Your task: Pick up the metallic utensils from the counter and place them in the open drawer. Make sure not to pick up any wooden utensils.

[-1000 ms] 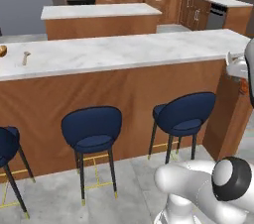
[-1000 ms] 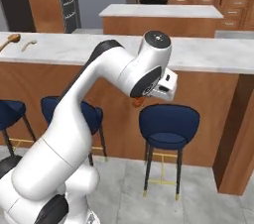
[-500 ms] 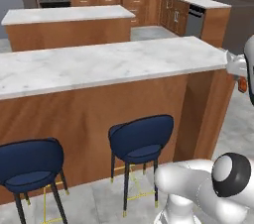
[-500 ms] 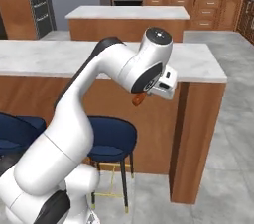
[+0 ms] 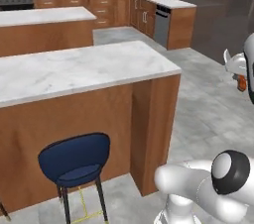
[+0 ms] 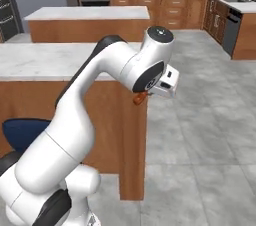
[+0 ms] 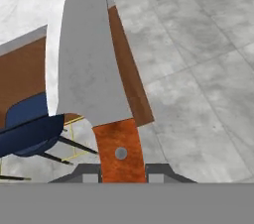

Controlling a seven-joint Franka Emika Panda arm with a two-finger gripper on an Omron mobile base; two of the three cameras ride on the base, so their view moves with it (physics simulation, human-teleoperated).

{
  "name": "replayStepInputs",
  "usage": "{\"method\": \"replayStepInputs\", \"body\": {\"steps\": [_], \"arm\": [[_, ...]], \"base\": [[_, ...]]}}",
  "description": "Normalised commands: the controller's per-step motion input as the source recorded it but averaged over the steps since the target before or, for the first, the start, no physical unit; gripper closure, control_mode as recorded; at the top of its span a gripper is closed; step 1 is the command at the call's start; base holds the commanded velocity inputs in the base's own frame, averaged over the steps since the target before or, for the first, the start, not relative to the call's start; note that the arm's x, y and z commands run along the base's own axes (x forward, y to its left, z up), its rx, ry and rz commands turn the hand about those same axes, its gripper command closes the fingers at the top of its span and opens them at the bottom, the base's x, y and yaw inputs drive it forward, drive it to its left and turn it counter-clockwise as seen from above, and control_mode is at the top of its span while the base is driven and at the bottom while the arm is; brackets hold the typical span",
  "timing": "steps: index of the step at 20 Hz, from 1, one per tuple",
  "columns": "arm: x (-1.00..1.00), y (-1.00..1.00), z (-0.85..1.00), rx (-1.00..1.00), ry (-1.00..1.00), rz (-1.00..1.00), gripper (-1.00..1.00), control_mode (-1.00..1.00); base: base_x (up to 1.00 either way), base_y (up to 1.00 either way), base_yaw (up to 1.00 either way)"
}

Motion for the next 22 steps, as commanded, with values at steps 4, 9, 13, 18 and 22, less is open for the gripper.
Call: {"method": "replayStepInputs", "body": {"steps": [4, 9, 13, 18, 22], "arm": [[0.0, 0.0, 0.0, 0.0, 0.0, 0.0, 1.0, 1.0], [0.0, 0.0, 0.0, 0.0, 0.0, 0.0, 1.0, 1.0], [0.0, 0.0, 0.0, 0.0, 0.0, 0.0, 1.0, 1.0], [0.0, 0.0, 0.0, 0.0, 0.0, 0.0, 1.0, 1.0], [0.0, 0.0, 0.0, 0.0, 0.0, 0.0, 1.0, 1.0]], "base": [[0.69, -1.0, -0.15], [1.0, -1.0, -0.07], [1.0, -1.0, 0.0], [1.0, -0.66, 0.25], [1.0, -0.34, 0.29]]}}
